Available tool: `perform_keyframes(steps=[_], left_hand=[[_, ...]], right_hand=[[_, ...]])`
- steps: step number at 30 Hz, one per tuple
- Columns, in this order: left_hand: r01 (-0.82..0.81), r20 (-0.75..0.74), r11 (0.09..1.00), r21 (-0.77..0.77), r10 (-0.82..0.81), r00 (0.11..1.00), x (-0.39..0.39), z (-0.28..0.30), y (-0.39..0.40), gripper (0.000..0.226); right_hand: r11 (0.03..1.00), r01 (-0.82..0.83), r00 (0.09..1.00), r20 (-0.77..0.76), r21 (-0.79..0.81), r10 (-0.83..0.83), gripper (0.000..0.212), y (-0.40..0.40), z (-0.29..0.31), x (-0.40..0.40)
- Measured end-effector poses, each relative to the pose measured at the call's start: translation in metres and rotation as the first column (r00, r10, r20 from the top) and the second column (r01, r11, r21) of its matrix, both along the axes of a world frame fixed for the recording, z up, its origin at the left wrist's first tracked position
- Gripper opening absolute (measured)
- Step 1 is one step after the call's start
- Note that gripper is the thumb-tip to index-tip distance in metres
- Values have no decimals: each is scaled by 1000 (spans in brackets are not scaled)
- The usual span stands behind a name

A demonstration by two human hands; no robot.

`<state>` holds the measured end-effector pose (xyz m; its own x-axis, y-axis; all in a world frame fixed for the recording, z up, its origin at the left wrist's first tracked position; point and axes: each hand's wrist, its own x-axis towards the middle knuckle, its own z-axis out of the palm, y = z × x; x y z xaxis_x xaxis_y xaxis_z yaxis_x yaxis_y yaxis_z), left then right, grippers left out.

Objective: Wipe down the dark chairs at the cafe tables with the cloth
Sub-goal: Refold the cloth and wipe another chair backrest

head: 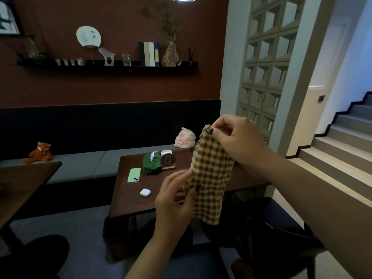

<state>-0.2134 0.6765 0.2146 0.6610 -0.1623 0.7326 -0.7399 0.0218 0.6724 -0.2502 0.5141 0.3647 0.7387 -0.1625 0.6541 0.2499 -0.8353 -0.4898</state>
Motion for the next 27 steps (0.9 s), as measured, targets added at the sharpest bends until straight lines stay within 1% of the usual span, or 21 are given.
perform_keyframes(steps=[2, 4, 5, 7, 10, 12, 15, 17, 19, 22, 27], left_hand=[[21, -69, 999, -31, -23, 997, 2, 2, -2, 44], [86, -139, 995, -49, -92, 986, 3, 2, -2, 38], [122, -156, 992, -41, -127, 980, 4, 1, -3, 35], [173, -142, 985, -1, -171, 975, 3, 0, -5, 29], [135, -24, 990, 31, -134, 991, 1, -2, -9, 20], [112, -4, 994, 6, -112, 994, 0, -1, -11, 24], [118, -35, 993, 10, -118, 992, 1, 2, -16, 25], [112, -96, 993, 32, -109, 989, 3, 3, -19, 26], [120, -160, 991, 65, -109, 981, 6, 3, -21, 20], [110, -194, 987, 121, -85, 977, 5, -3, -22, 6], [46, -227, 991, 129, -15, 974, 4, -15, -17, 17]], right_hand=[[1000, -14, 1000, -8, -14, 14, 5, -1, 1, 1], [999, -21, 1000, -16, -33, 20, 6, -2, 1, 2], [999, -22, 1000, -19, -42, 22, 6, -2, 1, 3], [998, -23, 1000, -20, -50, 22, 7, -3, 0, 4], [999, -13, 1000, -9, -36, 13, 5, -6, -2, 5], [1000, -9, 1000, 7, -19, 9, 4, -8, -3, 5], [1000, -8, 1000, 19, -3, 8, 6, -10, -3, 3], [1000, -12, 1000, 23, -1, 12, 6, -11, -3, 2], [1000, -6, 999, 37, -7, 6, 6, -12, -3, 2], [1000, 14, 998, 56, -6, -14, 6, -17, -2, 0], [990, 133, 987, 86, 43, -136, 9, -36, -6, 1]])
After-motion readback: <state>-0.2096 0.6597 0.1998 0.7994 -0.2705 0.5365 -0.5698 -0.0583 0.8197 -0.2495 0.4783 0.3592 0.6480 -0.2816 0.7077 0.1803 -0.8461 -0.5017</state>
